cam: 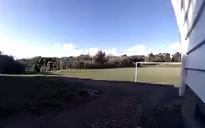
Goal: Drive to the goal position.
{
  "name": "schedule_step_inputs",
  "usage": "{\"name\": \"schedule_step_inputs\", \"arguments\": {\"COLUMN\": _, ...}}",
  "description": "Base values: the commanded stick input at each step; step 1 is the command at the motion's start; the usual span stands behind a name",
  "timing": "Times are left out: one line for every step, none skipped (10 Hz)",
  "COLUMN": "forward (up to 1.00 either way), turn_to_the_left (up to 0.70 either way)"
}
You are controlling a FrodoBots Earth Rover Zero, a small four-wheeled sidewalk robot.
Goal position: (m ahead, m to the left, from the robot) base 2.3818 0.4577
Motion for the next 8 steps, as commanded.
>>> {"name": "schedule_step_inputs", "arguments": {"forward": 0.03, "turn_to_the_left": 0.00}}
{"name": "schedule_step_inputs", "arguments": {"forward": 0.04, "turn_to_the_left": 0.00}}
{"name": "schedule_step_inputs", "arguments": {"forward": 0.04, "turn_to_the_left": 0.00}}
{"name": "schedule_step_inputs", "arguments": {"forward": 0.04, "turn_to_the_left": 0.00}}
{"name": "schedule_step_inputs", "arguments": {"forward": 0.03, "turn_to_the_left": 0.00}}
{"name": "schedule_step_inputs", "arguments": {"forward": 0.01, "turn_to_the_left": 0.00}}
{"name": "schedule_step_inputs", "arguments": {"forward": 0.04, "turn_to_the_left": 0.00}}
{"name": "schedule_step_inputs", "arguments": {"forward": 0.04, "turn_to_the_left": 0.00}}
